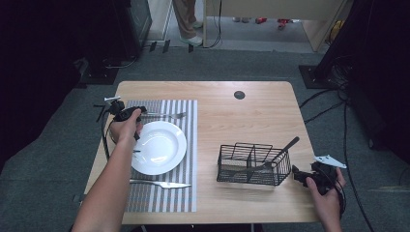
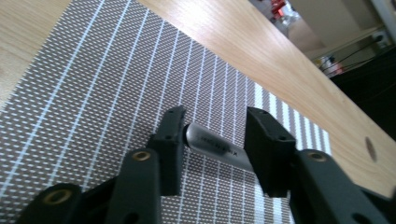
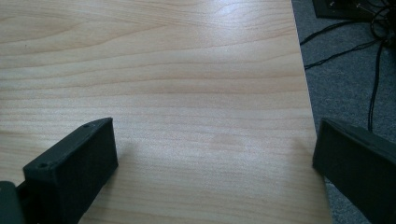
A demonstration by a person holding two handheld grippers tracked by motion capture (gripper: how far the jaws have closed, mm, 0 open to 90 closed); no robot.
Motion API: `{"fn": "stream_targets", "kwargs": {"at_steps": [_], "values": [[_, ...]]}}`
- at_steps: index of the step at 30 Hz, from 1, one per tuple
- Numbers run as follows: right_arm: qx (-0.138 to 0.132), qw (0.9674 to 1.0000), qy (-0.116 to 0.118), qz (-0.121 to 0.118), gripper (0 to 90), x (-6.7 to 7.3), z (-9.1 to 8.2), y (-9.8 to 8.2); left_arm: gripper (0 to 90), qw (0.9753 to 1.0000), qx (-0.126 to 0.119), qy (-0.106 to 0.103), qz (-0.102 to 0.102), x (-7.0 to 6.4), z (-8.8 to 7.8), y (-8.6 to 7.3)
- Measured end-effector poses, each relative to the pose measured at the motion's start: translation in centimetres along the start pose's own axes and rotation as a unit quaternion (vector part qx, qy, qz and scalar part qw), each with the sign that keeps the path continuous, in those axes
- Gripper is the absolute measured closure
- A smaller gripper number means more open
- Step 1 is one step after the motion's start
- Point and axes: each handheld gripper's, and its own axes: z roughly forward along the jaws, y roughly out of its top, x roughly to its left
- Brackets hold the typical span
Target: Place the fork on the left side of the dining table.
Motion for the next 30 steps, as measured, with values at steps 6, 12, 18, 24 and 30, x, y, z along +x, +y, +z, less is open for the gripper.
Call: {"fn": "stream_targets", "kwargs": {"at_steps": [6, 12, 18, 24, 30], "values": [[0.000, 1.0000, 0.000, 0.000, 0.0, 0.0, 0.0, 0.0, 48.8, 0.9998, 0.013, 0.007, 0.015, -0.1, 0.5, 0.1], [0.000, 1.0000, 0.000, 0.000, 0.0, 0.0, 0.0, 0.0, 40.9, 0.9992, 0.026, 0.022, 0.023, -0.3, 0.7, 0.3], [0.000, 1.0000, 0.000, 0.000, 0.0, 0.0, 0.0, 0.0, 35.1, 0.9968, 0.029, 0.048, 0.057, -0.9, 0.9, 0.5], [0.000, 1.0000, 0.000, 0.000, 0.0, 0.0, 0.0, 0.0, 30.3, 0.9948, 0.018, 0.065, 0.076, -1.1, 0.5, 0.8], [0.000, 1.0000, 0.000, 0.000, 0.0, 0.0, 0.0, 0.0, 23.9, 0.9932, -0.006, 0.070, 0.093, -1.5, -0.3, 1.0]]}}
